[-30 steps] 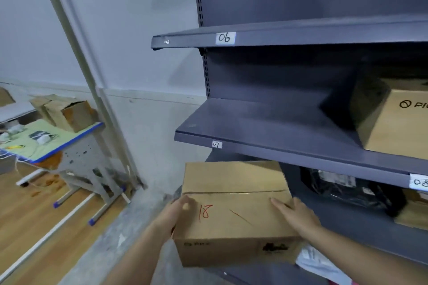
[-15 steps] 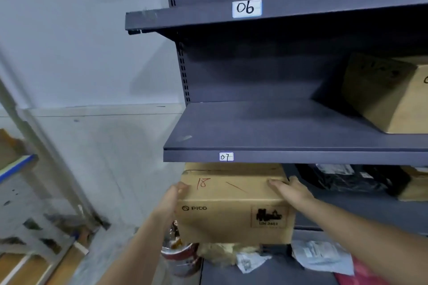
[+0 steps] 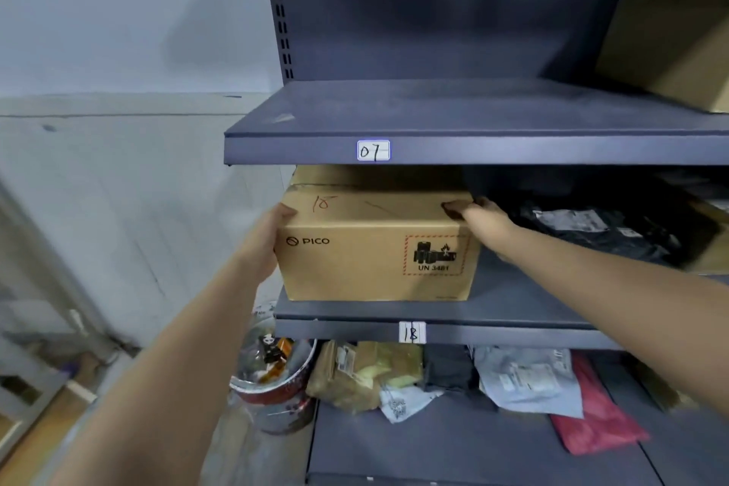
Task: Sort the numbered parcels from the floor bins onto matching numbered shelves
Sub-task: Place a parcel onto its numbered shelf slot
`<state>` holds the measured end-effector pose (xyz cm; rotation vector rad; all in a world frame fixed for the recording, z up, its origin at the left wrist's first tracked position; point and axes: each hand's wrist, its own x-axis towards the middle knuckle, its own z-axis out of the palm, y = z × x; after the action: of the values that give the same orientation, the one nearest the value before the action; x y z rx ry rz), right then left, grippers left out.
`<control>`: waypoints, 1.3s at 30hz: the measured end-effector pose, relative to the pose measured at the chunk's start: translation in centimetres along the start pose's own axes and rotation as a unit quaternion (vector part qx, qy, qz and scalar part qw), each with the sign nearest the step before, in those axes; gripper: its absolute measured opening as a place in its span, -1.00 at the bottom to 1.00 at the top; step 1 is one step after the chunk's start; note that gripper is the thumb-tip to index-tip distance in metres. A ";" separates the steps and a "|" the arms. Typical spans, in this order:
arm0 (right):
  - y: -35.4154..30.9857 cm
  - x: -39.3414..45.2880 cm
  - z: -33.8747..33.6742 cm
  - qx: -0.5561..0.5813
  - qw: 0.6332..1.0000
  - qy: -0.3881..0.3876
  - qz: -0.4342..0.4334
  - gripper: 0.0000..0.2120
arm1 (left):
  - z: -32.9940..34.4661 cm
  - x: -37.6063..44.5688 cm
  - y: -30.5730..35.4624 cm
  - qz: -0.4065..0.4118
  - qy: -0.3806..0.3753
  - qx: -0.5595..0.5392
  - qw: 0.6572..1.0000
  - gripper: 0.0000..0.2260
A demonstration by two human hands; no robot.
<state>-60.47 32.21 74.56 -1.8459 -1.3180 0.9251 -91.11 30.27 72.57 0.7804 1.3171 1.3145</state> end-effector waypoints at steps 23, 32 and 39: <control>0.5 3.1 -0.1 -0.065 0.995 0.062 -0.051 -0.54 | 1.7 5.2 -0.1 0.005 0.056 0.060 0.997 -0.86; -0.6 1.6 -1.2 -0.118 0.991 0.042 -0.049 -0.67 | 2.1 3.8 0.9 0.058 0.154 0.215 0.963 -0.79; -3.0 -2.7 -3.6 -0.181 0.981 -0.074 -0.001 -0.77 | 3.4 -2.6 3.0 -0.004 0.135 0.288 0.948 -0.74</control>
<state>-59.46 29.91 79.42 -2.0778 -1.6687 0.8784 -88.03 29.22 76.61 1.0083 1.9692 1.0565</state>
